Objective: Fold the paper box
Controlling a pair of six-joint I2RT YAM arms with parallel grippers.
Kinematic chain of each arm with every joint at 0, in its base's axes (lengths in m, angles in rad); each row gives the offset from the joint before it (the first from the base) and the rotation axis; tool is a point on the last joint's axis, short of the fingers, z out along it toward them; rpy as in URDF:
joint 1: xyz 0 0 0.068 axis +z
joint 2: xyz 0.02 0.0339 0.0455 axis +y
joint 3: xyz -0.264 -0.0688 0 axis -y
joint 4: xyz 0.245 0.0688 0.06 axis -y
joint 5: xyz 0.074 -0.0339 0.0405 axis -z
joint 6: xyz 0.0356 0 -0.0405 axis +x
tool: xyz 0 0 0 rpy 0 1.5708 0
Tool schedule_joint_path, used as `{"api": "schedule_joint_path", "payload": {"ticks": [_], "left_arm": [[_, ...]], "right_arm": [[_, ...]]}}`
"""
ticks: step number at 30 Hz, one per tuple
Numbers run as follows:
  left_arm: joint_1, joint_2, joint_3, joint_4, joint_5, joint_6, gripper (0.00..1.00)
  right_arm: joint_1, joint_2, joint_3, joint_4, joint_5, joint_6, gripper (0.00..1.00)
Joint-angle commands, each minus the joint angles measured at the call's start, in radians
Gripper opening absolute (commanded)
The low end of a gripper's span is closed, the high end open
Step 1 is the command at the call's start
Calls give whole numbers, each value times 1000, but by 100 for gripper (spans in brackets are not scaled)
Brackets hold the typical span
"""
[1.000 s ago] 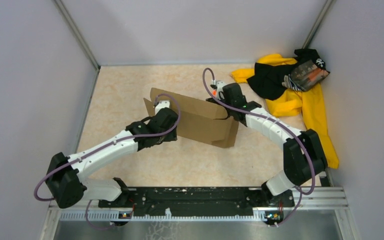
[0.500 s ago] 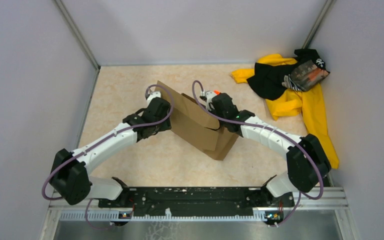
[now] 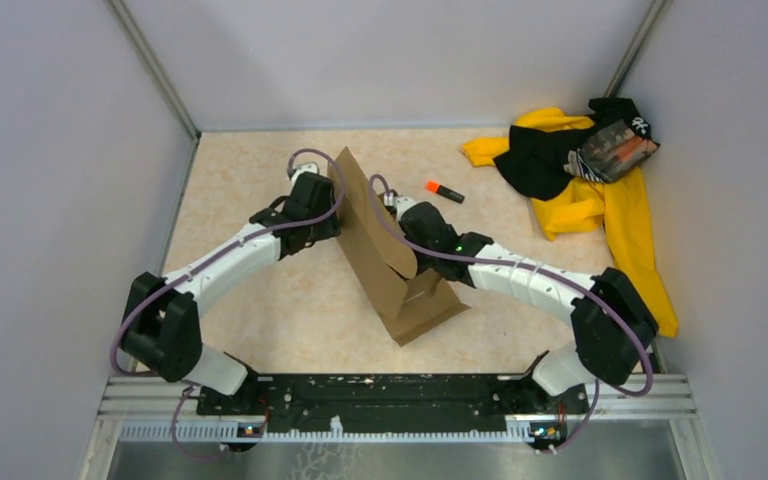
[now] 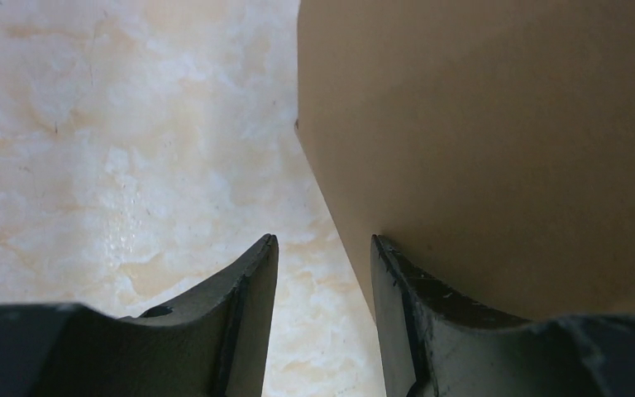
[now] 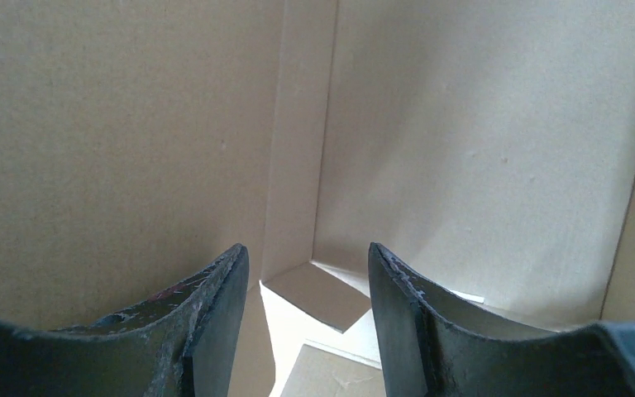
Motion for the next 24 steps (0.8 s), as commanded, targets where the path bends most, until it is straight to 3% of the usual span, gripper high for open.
{"api": "schedule_joint_path", "payload": {"ticks": [1, 14, 19, 24], "left_arm": [[38, 35, 55, 87, 20, 29, 52], [142, 217, 237, 136, 102, 73, 51], [189, 228, 257, 122, 136, 89, 51], [202, 220, 270, 110, 149, 97, 51]], "right_arm": [[38, 14, 22, 68, 44, 69, 55], [96, 91, 99, 75, 85, 90, 56], [-22, 15, 88, 38, 79, 59, 58], [-148, 20, 171, -38, 89, -85, 58]]}}
